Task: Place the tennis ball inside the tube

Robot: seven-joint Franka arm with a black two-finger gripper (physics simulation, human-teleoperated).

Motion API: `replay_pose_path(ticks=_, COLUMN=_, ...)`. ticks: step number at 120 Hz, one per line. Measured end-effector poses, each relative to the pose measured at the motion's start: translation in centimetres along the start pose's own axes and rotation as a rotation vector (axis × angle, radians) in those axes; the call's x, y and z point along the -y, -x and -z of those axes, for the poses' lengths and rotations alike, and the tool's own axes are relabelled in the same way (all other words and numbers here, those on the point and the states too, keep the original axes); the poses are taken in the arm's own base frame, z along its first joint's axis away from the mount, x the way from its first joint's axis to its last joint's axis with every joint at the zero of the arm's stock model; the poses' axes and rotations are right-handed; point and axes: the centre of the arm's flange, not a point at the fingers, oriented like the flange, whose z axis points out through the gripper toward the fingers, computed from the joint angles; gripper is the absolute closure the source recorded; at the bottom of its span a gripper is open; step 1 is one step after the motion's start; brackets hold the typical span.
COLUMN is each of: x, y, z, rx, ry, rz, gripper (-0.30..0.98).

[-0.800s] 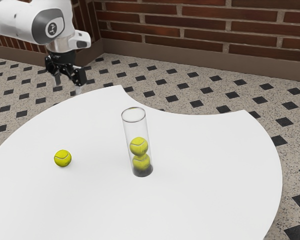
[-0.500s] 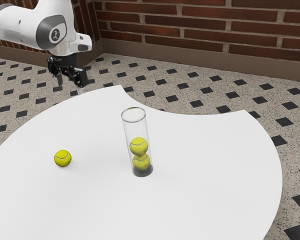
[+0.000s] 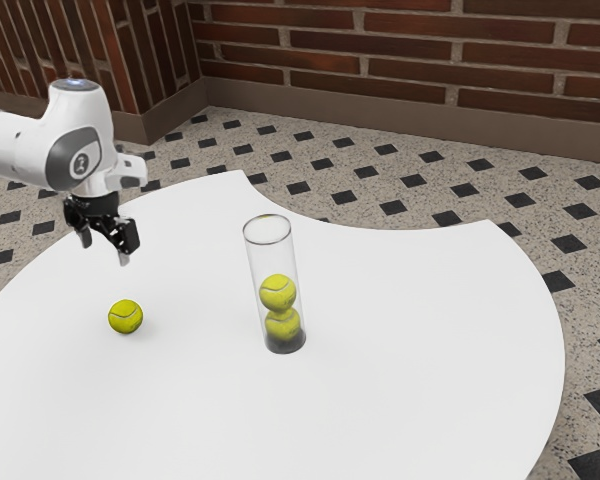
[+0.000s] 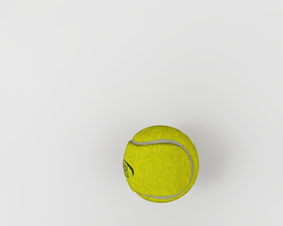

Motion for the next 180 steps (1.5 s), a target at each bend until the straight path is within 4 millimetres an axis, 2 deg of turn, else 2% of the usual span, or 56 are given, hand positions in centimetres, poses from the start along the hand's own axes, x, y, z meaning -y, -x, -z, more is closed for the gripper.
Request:
replay_pose_path(ticks=28, x=-0.3, y=0.5, z=-5.1, rx=-0.010, ry=0.060, rz=0.040, gripper=0.00)
replay_pose_path(ticks=53, x=-0.3, y=0.1, z=-7.7, rx=-0.027, ry=0.093, rz=0.063, gripper=0.00)
replay_pose_path(ticks=74, x=-0.3, y=0.0, z=-10.6, rx=-0.005, ry=0.117, rz=0.081, gripper=0.00)
replay_pose_path(ticks=153, x=0.8, y=0.2, z=-16.0, rx=0.022, ry=0.150, rz=0.092, gripper=0.00)
replay_pose_path(ticks=180, x=0.4, y=-0.6, z=-16.0, rx=-0.005, ry=0.140, rz=0.064, gripper=0.00)
